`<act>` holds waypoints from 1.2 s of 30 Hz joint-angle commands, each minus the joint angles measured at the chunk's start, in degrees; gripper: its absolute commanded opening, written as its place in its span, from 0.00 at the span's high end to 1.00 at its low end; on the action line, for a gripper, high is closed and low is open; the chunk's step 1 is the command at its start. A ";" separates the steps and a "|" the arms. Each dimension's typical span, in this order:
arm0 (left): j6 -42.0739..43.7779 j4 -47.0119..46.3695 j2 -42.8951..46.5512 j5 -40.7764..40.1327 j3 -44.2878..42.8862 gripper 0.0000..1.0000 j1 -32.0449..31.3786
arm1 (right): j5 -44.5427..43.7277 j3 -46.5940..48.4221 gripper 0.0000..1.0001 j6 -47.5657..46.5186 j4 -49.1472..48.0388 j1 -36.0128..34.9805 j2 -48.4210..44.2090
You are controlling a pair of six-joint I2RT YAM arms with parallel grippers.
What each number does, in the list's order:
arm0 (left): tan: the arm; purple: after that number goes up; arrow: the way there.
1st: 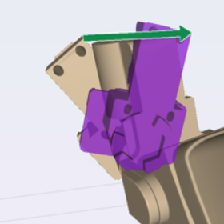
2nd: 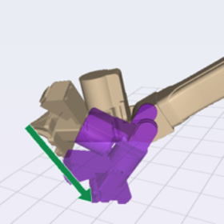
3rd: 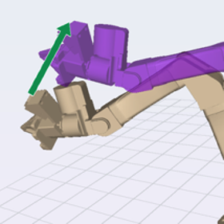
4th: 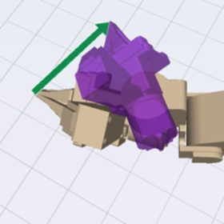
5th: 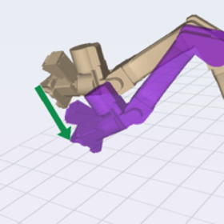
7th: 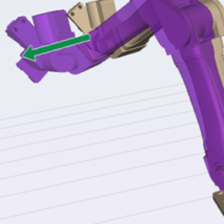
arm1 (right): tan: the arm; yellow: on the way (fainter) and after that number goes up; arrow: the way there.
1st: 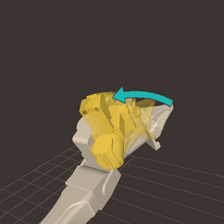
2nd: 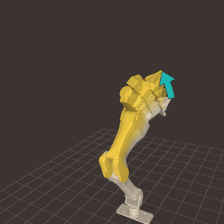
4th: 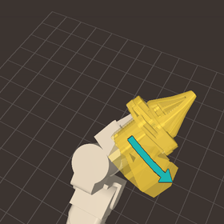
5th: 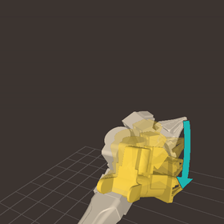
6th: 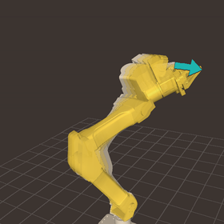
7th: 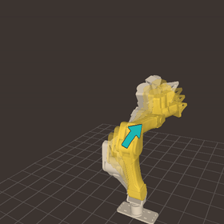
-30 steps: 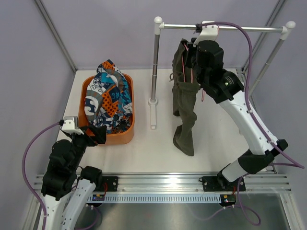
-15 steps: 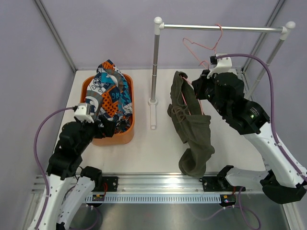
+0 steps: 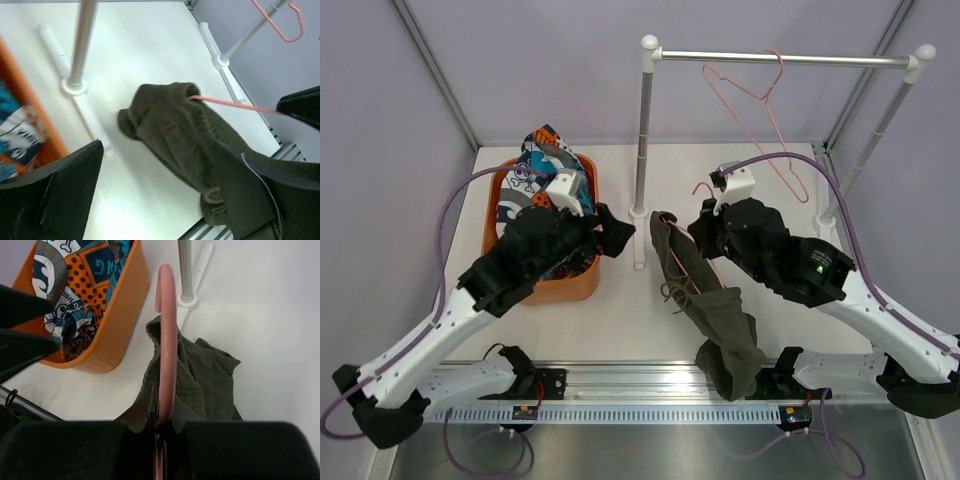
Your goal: Remove the shorts from the hanger
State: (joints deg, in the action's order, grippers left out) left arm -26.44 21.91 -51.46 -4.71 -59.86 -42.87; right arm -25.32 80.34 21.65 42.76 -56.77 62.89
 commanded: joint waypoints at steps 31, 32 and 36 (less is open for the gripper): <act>-4.33 -14.18 -23.95 -23.50 -6.68 0.33 -18.83 | -9.31 -0.88 1.00 2.43 1.27 -4.66 -6.73; -4.15 -14.18 -24.12 -23.85 -6.85 0.34 -19.00 | -9.31 -0.88 1.00 2.43 1.27 -4.58 -6.64; -3.71 -13.21 -24.74 -23.95 -7.99 0.45 -19.27 | -8.87 -0.79 1.00 2.61 0.83 -4.57 -6.64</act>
State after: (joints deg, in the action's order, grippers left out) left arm -30.09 10.87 -75.33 -25.87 -64.77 -61.80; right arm -32.53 78.46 23.77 46.37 -60.77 56.97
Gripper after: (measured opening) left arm 0.578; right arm 0.107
